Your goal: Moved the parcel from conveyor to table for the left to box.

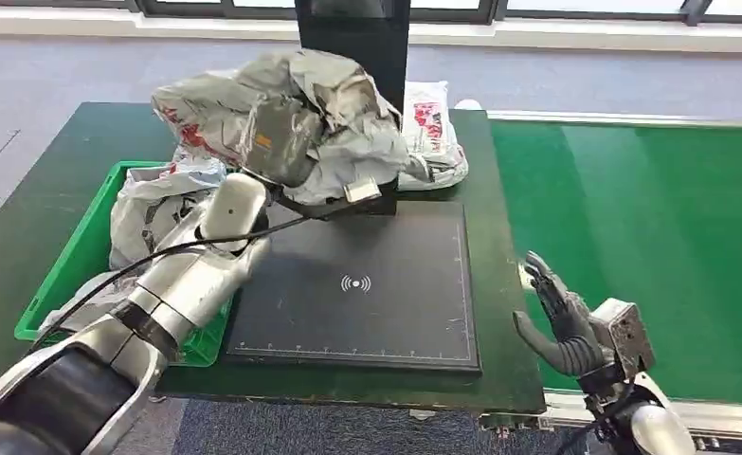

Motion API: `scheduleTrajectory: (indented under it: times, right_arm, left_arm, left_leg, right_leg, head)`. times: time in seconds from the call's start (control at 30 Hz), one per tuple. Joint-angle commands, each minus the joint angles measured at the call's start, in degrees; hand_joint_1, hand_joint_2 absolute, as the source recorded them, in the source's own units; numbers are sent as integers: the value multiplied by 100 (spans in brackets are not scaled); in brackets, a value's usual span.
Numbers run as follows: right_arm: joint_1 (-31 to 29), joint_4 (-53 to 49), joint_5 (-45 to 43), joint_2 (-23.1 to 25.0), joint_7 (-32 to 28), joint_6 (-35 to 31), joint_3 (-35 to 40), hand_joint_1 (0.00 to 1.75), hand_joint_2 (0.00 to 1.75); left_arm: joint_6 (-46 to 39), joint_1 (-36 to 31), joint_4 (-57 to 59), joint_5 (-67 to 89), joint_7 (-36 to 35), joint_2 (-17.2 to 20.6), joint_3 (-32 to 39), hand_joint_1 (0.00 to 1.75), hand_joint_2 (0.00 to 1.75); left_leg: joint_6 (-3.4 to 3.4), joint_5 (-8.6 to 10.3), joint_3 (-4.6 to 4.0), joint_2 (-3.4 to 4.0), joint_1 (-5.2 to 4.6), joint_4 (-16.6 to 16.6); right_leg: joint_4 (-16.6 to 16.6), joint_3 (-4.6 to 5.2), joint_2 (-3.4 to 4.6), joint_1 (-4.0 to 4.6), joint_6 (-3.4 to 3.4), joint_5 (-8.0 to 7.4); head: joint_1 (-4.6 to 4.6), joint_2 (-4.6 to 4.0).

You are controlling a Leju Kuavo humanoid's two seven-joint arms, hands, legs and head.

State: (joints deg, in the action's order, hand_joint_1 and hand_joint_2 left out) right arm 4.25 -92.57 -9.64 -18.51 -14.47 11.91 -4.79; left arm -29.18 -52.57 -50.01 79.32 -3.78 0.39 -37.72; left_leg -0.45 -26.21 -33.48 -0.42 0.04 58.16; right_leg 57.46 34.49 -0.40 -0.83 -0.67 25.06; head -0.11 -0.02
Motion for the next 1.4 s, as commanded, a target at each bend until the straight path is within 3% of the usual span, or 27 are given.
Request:
scheduleTrajectory:
  times: [0.03,0.13,0.17,0.27,0.3,0.43,0.5,0.63,0.73,0.87,0.93,1.03,1.13,1.2,1.33,1.37,1.4]
  right_arm:
    - [648,-211,146,1179,144,784,-2329,0,175]
    - [557,-443,762,2000,203,470,-2976,0,175]
    - [700,-821,965,2337,221,736,-3353,0,175]
    - [610,-1151,1179,2677,239,1157,-3866,0,175]
    - [529,-1135,1236,2670,254,1254,-3831,0,175]
    - [374,-894,1364,2514,232,1230,-3646,0,175]
    - [183,-253,1453,2128,-385,997,-3675,0,175]
    - [434,-581,1483,2081,-86,1068,-2932,0,175]
    - [803,-713,1141,1711,6,713,-2217,0,175]
    - [592,-514,810,1319,65,66,-1278,0,175]
    - [640,-561,479,954,183,-282,-950,0,175]
    - [850,-787,281,863,215,-288,-922,0,175]
    - [998,-1037,278,1109,270,-313,-945,0,175]
    - [1015,-1109,365,1224,287,-281,-1000,0,175]
    - [863,-973,389,1086,319,-162,-1092,0,175]
    - [824,-919,370,995,318,-91,-1153,0,175]
    - [713,-832,333,930,301,4,-1188,0,175]
  left_arm:
    - [380,-1038,-490,959,-367,-664,978,175,175]
    - [454,-1654,-651,1068,-704,-663,1081,175,175]
    - [762,-1904,-827,1068,-740,-533,1150,175,175]
    - [1067,-2115,-1042,1068,-1083,-6,978,175,175]
    - [1114,-2243,-982,1068,-1422,354,703,175,175]
    - [1092,-2278,-812,1068,-1480,592,705,175,175]
    - [1417,-2321,-704,1068,-1595,765,577,175,175]
    - [1580,-2397,-288,1068,-1620,1197,758,175,175]
    - [1559,-2172,-203,1068,-1668,1752,901,175,175]
    - [1422,-2050,-47,1068,-1310,2329,1329,175,175]
    - [1387,-2026,-202,1068,-1356,2646,1242,175,175]
    - [1537,-1917,-516,1068,-1393,2980,1301,175,175]
    - [2827,-2205,-489,1068,-1049,3276,1067,175,175]
    - [3359,-2330,-374,1068,-800,3327,891,175,175]
    - [4211,-2012,-682,663,-168,3769,619,175,175]
    - [4621,-1849,-910,394,57,3981,451,175,175]
    - [5430,-1722,-1060,-39,836,4188,12,175,175]
  left_leg:
    - [-1,2,-29,-62,14,14]
    - [0,-4,-44,-17,13,17]
    - [1,-5,-47,-11,15,20]
    - [-5,-4,-58,-10,10,28]
    - [-6,-5,-51,-9,6,24]
    - [-2,-5,-24,27,8,2]
    - [-7,-5,-11,41,9,-4]
    - [-5,-1,-14,46,14,-3]
    - [-6,-2,-11,46,7,-5]
    - [-10,-7,0,86,5,-11]
    - [-9,-9,-4,97,5,-7]
    - [-10,-8,-5,99,8,-11]
    - [-9,-4,-19,59,15,-4]
    - [-12,-10,-11,72,19,-4]
    - [-15,-4,-16,54,22,-6]
    - [-14,-4,-7,61,19,-13]
    - [-13,-5,-7,68,16,-14]
  right_leg:
    - [1,0,-64,14,3,13]
    - [4,18,-19,12,3,-1]
    - [7,24,-15,14,4,-2]
    - [21,47,-14,9,6,2]
    - [23,44,-12,6,9,5]
    - [6,24,21,6,2,-7]
    - [5,18,36,8,7,-6]
    - [0,18,48,11,3,-12]
    - [6,17,48,3,2,-7]
    - [5,16,88,1,6,-13]
    - [10,24,98,0,5,-13]
    - [11,28,102,3,6,-10]
    - [11,26,63,9,6,-3]
    - [12,24,77,14,12,0]
    - [5,23,59,17,12,-4]
    - [-1,16,67,15,10,-5]
    - [0,20,74,12,8,-6]
  head:
    - [0,2]
    - [0,2]
    - [0,2]
    - [0,0]
    - [0,2]
    - [0,0]
    - [0,2]
    - [0,2]
    - [0,2]
    - [0,2]
    - [-2,2]
    - [0,2]
    - [0,2]
    - [0,2]
    - [0,2]
    - [2,2]
    - [0,2]
